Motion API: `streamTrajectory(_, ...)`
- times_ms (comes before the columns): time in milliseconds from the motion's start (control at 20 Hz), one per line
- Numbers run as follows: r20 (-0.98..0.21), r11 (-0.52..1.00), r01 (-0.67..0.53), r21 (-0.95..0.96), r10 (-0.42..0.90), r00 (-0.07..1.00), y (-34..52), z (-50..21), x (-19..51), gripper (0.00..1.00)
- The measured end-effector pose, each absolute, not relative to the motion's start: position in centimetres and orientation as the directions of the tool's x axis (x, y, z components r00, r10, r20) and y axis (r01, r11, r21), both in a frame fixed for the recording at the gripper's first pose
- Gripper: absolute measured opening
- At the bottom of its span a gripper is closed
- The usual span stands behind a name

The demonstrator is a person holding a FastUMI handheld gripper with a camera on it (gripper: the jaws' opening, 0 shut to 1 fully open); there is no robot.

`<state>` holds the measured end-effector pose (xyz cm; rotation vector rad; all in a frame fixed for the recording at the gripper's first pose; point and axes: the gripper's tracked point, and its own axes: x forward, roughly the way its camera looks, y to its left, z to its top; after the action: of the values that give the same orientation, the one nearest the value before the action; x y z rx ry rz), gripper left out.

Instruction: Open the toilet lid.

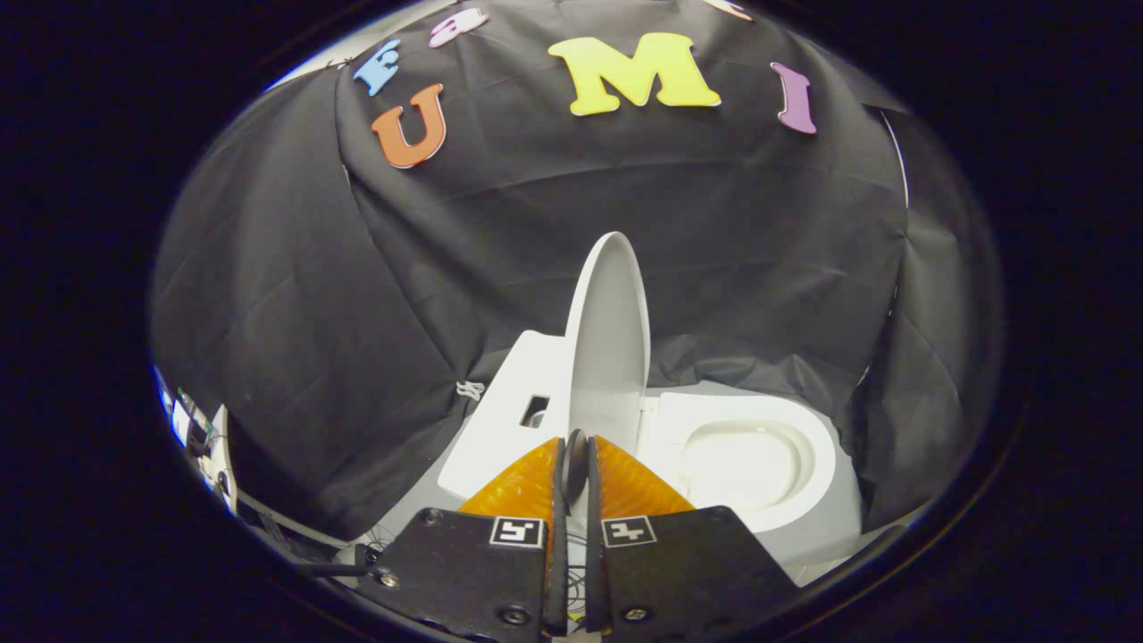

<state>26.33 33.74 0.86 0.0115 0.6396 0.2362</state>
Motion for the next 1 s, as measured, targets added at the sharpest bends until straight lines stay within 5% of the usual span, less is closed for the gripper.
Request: streamTrajectory(1000, -0.571, 0.953, -0.236, -0.191, 0.088, 0.816, 43.0, -2.3, 27.4, 0.11)
